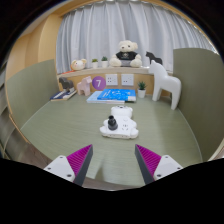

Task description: Unplug charger

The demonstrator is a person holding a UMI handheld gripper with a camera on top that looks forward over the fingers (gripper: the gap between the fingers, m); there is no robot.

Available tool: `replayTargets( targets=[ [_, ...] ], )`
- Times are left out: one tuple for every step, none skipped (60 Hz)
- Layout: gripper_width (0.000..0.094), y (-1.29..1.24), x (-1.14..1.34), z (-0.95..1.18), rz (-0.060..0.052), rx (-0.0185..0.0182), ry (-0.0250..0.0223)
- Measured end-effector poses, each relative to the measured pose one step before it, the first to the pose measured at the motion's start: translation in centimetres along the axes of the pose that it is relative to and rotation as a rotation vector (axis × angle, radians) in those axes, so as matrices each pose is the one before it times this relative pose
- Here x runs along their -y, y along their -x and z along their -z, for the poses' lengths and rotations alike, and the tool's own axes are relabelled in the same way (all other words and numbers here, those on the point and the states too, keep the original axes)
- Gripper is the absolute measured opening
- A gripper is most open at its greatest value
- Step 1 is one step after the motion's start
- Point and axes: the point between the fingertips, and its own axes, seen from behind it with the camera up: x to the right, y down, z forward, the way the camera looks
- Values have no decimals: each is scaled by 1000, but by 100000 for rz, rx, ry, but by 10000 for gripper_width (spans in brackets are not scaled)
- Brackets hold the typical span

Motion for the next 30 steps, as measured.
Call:
replayTargets(
  targets=[
    [858, 836, -203, 16, -146, -115, -3],
    [860, 516, -59, -203, -163, -215, 32],
    [864, 347, 71, -245, -124, -322, 26],
    [866, 198, 55, -182, -178, -540, -5],
    [865, 171, 137, -255, -218, -606, -118],
    [864, 125, 228, -281, -236, -696, -382],
    [858, 109, 273, -300, -223, -715, -396],
    [849, 143, 255, -336, -225, -837, -477],
    [832, 51, 308, -338, -377, -978, -545],
    [815, 30, 387, -441, -518, -1084, -583],
    [796, -75, 360, -449, -527, -1117, -688],
    [772, -48, 392, -399, -501, -1220, -607],
    [751, -189, 383, -358, -510, -1382, -549],
    [733, -231, 446, -420, -611, -1428, -514],
    [717, -317, 443, -267, -685, -1248, -619],
    [703, -151, 390, -353, -732, -1183, -649],
    [695, -61, 237, -309, -572, -1047, -594],
    [691, -240, 220, -322, -332, -1063, -266],
    [679, -195, 150, -385, -130, -1102, 21],
    [666, -238, 95, -362, -102, -1185, 126],
    [653, -236, -1, -342, 6, -1107, 228],
    [640, -141, -7, -341, -131, -925, 342],
    [621, -131, -100, -398, -145, -689, 398],
    [601, -36, -182, -359, -6, -479, 488],
    [569, -100, -150, -412, -73, -543, 529],
    [542, -279, -60, -417, -238, -1018, 482],
    [496, -360, 563, -321, 351, -1429, -2117],
    [448, -202, 285, -276, 433, -1210, -1337],
    [405, 21, -141, -174, 714, -623, -230],
    [390, 213, 53, -93, 673, 835, -283]
  ],
)
